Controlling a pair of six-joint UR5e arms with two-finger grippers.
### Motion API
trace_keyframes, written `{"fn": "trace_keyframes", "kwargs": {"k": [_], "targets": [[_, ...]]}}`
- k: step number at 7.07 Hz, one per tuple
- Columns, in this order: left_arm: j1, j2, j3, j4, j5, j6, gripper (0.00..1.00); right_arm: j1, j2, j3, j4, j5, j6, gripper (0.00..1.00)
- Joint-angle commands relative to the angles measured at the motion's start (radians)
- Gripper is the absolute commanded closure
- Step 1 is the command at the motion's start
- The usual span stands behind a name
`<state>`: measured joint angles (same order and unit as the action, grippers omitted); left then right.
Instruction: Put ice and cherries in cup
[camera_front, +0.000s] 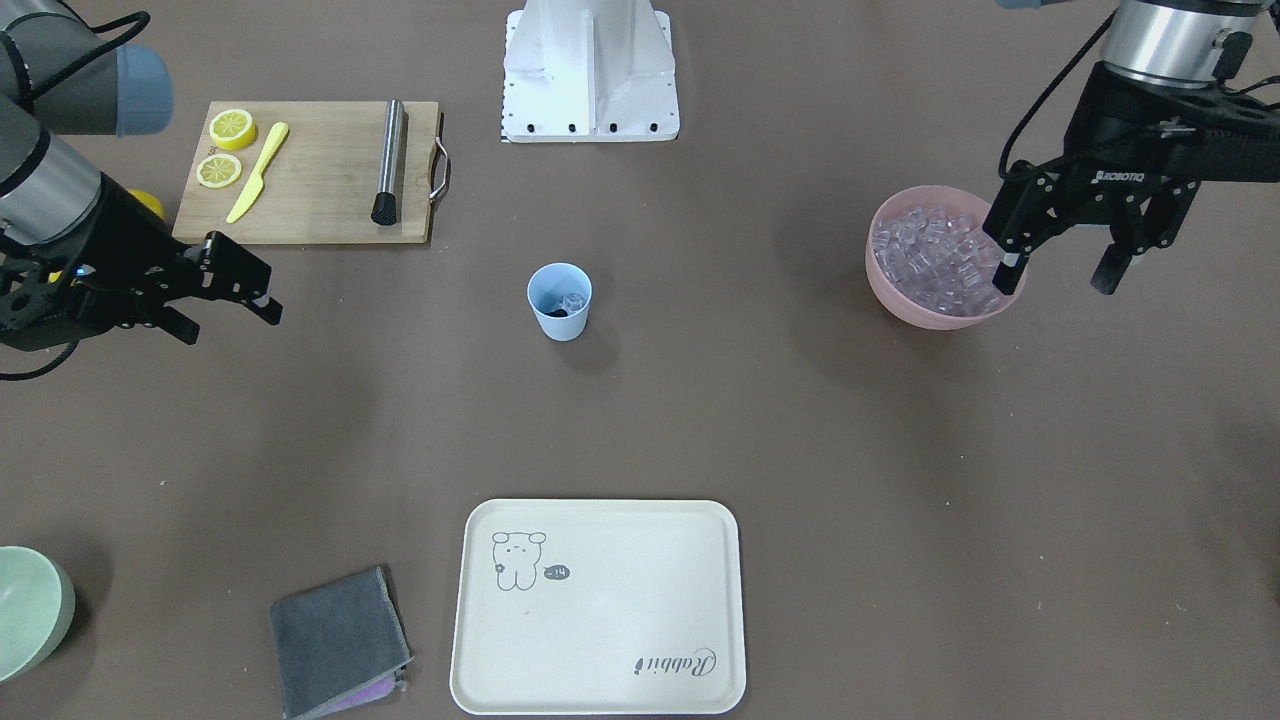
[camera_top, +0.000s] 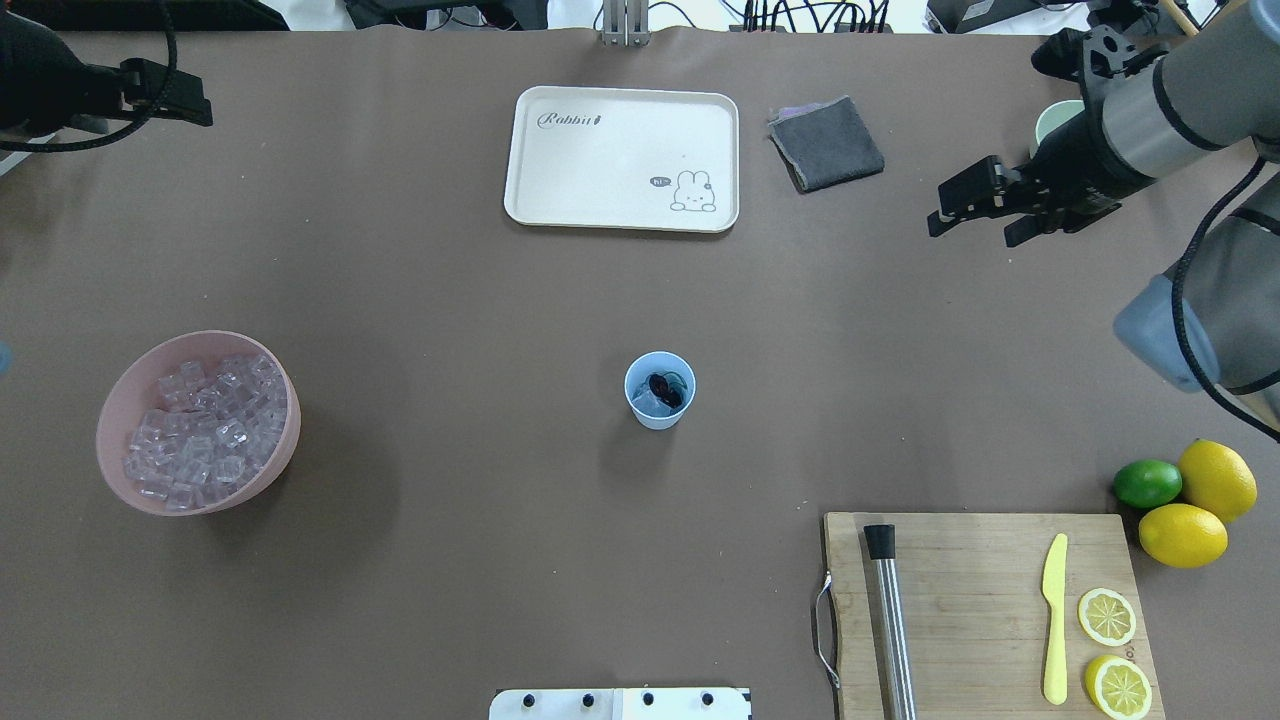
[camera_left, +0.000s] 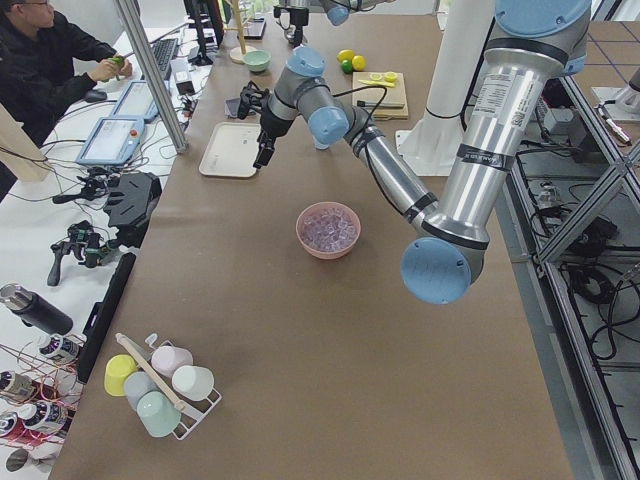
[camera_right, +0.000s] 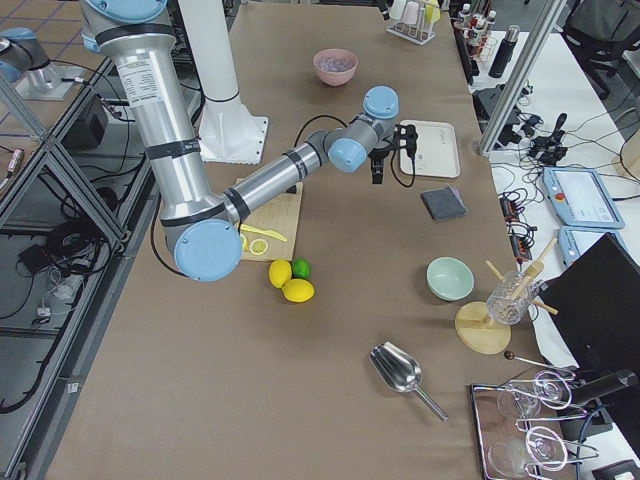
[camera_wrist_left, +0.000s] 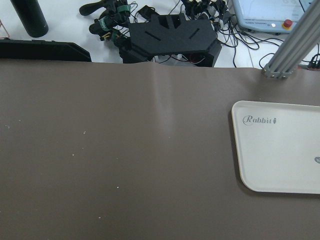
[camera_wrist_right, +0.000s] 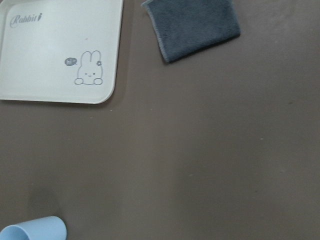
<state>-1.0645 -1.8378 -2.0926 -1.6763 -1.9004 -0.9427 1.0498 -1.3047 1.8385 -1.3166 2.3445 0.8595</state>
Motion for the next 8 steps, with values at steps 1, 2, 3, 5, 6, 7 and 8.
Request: {"fn": "trace_keyframes", "kwargs": {"k": [1,2,3,5,6,7,8], "targets": [[-0.177,0.099,0.019,0.009,-0.06,0.24,0.02,0.088,-0.079,0.004,-0.168,-0.017,-0.303,0.0],[-0.293,0.161,0.047,0.027,-0.238,0.418,0.02,0.154,-0.129,0.004,-0.215,-0.025,-0.45,0.0],[-0.425,0.211,0.112,0.027,-0.29,0.6,0.02,0.23,-0.184,-0.001,-0.258,-0.04,-0.625,0.0],[-0.575,0.215,0.176,0.205,-0.353,0.875,0.02,0.41,-0.261,-0.013,-0.454,-0.085,-0.914,0.0],[-0.586,0.23,0.195,0.226,-0.368,0.933,0.02,0.488,-0.312,-0.016,-0.495,-0.108,-0.975,0.0],[-0.585,0.277,0.197,0.192,-0.37,0.961,0.02,0.527,-0.355,-0.016,-0.494,-0.114,-0.996,0.0],[-0.585,0.298,0.247,0.118,-0.367,1.005,0.02,0.597,-0.373,-0.059,-0.495,-0.105,-1.069,0.0]]}}
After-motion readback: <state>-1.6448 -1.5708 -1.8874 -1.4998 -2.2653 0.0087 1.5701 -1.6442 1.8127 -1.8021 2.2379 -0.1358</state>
